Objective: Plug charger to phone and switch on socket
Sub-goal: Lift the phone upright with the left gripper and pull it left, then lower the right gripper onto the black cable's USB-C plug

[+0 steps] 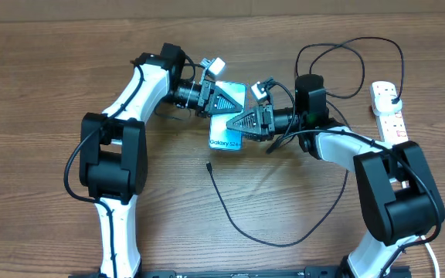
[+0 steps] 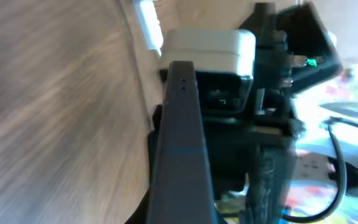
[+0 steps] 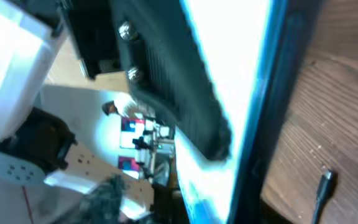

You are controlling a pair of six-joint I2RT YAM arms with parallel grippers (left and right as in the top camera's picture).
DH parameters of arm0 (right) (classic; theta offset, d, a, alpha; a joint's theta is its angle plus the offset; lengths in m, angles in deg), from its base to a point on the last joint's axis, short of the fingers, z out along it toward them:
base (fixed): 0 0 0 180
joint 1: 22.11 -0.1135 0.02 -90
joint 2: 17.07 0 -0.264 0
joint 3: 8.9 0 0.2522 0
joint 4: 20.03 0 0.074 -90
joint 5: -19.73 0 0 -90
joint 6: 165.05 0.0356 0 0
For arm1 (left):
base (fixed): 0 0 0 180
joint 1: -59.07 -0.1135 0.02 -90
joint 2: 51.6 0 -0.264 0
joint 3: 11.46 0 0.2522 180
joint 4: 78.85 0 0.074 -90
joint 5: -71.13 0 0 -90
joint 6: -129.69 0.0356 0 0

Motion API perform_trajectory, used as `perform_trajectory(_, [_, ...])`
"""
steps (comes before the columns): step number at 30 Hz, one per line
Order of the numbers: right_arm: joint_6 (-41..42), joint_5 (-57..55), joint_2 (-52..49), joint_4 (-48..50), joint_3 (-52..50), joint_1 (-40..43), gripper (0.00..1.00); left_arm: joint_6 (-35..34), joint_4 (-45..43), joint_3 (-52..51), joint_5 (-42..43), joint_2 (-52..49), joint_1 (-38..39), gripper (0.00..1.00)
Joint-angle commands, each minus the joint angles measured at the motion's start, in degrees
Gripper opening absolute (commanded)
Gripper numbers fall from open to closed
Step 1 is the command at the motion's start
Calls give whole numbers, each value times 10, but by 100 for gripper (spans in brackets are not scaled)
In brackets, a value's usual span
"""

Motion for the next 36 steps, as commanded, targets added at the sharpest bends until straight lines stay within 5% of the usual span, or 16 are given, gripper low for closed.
perform_trajectory(1, [26, 3, 15, 5, 33, 13, 58, -82, -16, 12, -82, 0, -66, 4])
perform_trajectory(6, [13, -56, 15, -72, 61, 13, 60, -114, 45, 12, -67, 0, -153, 4])
perform_trajectory(11, [-139, -188, 15, -291, 73, 12, 54, -24, 133, 10, -85, 0, -205, 4])
perform_trajectory(17, [-360, -446, 15, -765, 273, -29, 57, 61, 158, -31, -84, 0, -208, 4])
perform_trajectory(23, [-369, -607, 15, -871, 277, -160, 59, 115, 158, -66, -66, 0, -207, 4])
perform_trajectory(29, [-368, -651, 14, -878, 274, -280, 66, 163, 149, -67, -70, 0, -207, 4])
perform_trajectory(30, [-367, -659, 14, -878, 274, -294, 77, 165, 152, -69, -71, 0, -207, 4])
perform_trajectory(31, [-368, -655, 14, -876, 274, -304, 100, 166, 152, -71, -72, 0, -207, 4])
perform_trajectory(36, [-367, -654, 14, -876, 274, -311, 100, 168, 152, -71, -94, 0, -207, 4])
